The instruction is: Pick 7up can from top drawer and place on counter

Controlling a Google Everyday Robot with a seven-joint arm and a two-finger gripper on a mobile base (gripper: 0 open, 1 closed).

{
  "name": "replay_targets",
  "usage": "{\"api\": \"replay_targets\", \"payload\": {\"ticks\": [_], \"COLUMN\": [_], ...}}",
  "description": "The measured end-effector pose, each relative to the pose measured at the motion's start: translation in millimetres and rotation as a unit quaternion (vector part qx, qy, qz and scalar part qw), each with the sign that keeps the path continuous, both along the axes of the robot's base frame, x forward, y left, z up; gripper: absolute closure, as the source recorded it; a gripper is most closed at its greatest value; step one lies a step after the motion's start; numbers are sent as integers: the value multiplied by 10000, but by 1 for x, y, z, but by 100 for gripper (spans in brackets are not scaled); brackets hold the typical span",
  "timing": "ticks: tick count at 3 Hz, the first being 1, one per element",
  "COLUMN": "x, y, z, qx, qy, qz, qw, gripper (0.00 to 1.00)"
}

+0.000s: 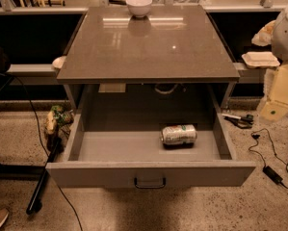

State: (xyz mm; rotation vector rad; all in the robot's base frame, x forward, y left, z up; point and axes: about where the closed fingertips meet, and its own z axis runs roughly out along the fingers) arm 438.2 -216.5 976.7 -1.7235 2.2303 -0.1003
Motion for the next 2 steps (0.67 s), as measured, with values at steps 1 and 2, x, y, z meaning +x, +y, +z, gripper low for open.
{"api": "replay_targets", "payload": {"ticks": [1, 2], "x": [0, 8], "y": [0, 11], "z": [0, -38], "qx": [0, 264], "qy": [0, 246], "qz": [0, 251], "qw": [10000, 9990], "gripper": [0, 0]}}
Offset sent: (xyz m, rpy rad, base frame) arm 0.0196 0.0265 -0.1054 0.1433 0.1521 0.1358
